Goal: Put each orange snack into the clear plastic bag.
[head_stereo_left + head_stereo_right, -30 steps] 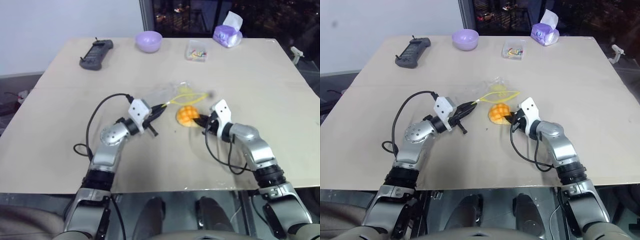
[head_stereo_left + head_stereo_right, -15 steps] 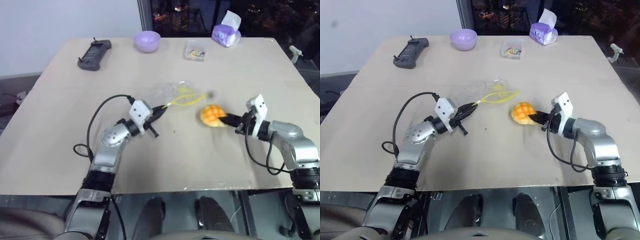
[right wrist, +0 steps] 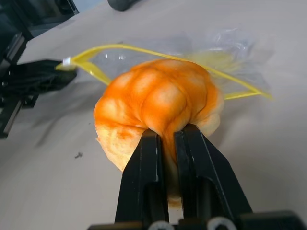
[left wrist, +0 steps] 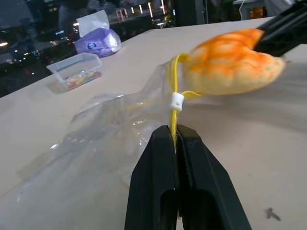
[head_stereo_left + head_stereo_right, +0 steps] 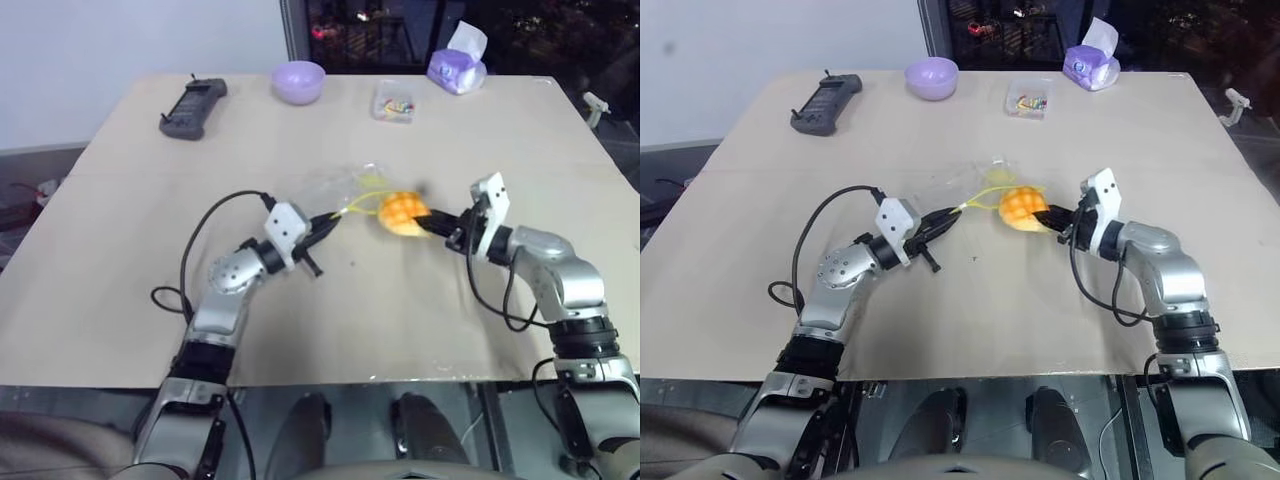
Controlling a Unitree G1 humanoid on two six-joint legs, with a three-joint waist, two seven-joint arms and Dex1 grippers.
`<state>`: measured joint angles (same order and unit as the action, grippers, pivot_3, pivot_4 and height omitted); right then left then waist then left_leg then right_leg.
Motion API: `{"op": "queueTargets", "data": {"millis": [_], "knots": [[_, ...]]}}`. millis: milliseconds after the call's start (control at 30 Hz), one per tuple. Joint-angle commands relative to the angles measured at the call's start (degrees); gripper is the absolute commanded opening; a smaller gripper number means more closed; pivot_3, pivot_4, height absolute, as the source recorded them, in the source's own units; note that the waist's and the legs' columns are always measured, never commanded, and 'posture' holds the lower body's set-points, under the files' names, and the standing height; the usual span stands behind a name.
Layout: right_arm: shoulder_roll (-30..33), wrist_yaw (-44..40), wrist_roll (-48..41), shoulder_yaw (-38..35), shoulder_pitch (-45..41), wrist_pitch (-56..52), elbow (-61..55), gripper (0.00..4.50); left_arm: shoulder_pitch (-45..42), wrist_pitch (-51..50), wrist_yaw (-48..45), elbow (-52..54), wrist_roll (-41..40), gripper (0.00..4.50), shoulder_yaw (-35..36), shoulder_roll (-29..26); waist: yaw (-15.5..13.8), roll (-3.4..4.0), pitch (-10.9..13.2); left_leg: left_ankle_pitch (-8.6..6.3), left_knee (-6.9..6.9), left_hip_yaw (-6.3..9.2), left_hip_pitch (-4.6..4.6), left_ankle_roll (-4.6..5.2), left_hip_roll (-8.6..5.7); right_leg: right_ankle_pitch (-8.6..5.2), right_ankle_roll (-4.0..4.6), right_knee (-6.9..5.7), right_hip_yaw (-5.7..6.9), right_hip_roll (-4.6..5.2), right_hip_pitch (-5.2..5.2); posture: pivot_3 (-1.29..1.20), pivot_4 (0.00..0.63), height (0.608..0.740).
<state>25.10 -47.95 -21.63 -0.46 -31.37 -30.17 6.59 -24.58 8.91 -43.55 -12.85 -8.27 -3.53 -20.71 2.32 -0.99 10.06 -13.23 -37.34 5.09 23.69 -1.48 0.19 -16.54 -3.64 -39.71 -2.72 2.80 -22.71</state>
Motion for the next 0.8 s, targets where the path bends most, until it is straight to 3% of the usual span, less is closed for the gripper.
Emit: {"op": "queueTargets", "data": {"millis": [33, 533, 700, 800], "knots": [[-1.2, 0.8, -0.8, -0.8, -2.1, 0.6, 0.4, 0.04, -0.4, 0.6, -0.5, 3.0, -0.8, 0.0, -0.5, 0.3, 0.1, 0.0, 0.0, 0.0, 0.0, 0.0, 0.0, 0.0, 0.0, 0.0, 0.0, 0.0, 0.0, 0.0, 0.0, 0.0, 0.15, 0.74], [-5.9, 6.3, -2.5, -2.4, -11.5, -7.8, 8.3, 0.04, -1.4, 1.8, -4.8, 2.3, -0.6, 0.0, -4.5, 2.0, 0.1, 0.01, 0.0, 0.0, 0.0, 0.0, -0.01, 0.0, 0.0, 0.0, 0.0, -0.03, 0.0, -0.01, -0.01, 0.0, 0.15, 0.74], [-6.0, 3.2, -2.7, 0.7, -10.8, -8.1, 5.0, 0.04, -1.9, 2.1, -5.2, 1.9, -0.3, 0.0, -5.0, 2.6, 0.1, 0.02, 0.0, 0.0, 0.01, 0.0, 0.02, 0.0, 0.0, 0.0, 0.0, 0.0, 0.0, -0.01, -0.02, 0.0, 0.15, 0.74], [-6.9, 8.6, 0.1, -0.4, -12.7, -7.7, 10.3, 0.04, -2.2, 2.3, -5.3, 1.5, -0.3, 0.0, -5.1, 2.7, 0.1, 0.02, 0.0, 0.0, 0.01, 0.0, 0.01, 0.0, 0.0, 0.0, 0.0, 0.0, 0.0, 0.0, -0.02, 0.0, 0.15, 0.74]]}}
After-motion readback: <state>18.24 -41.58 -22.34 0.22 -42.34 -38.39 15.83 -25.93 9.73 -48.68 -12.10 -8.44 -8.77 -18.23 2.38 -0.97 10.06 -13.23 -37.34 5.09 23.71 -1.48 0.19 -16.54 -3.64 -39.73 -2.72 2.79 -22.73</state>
